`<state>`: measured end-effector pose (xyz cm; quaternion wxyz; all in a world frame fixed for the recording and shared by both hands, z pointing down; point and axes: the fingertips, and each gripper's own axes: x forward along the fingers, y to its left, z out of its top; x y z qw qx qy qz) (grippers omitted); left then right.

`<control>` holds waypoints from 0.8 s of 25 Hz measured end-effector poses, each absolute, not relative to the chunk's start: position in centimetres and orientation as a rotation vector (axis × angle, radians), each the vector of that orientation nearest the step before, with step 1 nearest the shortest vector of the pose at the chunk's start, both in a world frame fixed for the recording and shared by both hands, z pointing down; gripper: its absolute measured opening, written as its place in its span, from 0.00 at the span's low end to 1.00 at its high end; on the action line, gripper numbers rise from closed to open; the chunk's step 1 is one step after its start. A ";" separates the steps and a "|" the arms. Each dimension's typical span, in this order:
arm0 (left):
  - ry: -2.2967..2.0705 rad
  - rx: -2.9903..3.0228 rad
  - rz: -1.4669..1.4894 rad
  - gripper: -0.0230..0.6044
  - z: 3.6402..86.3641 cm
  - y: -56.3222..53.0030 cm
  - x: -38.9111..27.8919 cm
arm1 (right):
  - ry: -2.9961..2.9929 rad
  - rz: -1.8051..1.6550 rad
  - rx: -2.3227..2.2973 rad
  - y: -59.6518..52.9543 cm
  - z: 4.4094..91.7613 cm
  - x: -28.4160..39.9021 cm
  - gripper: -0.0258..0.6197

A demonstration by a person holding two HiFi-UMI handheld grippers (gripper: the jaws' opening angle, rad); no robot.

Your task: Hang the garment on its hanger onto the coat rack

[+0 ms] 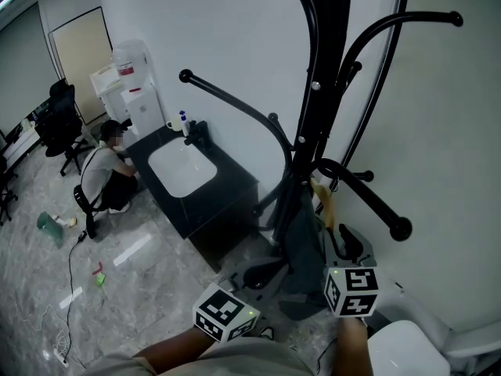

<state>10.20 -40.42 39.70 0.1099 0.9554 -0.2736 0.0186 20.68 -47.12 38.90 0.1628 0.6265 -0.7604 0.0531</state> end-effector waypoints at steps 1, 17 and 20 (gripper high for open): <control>-0.803 2.811 0.060 0.04 39.7 -40.5 10.4 | -2.170 0.128 1.801 -46.6 38.5 20.8 0.22; -0.801 2.847 0.075 0.05 38.8 -39.3 12.3 | -2.573 0.330 1.668 -39.7 37.6 18.1 0.06; -0.814 2.848 0.068 0.05 38.8 -39.3 12.4 | -2.591 0.346 1.653 -39.8 37.9 18.1 0.06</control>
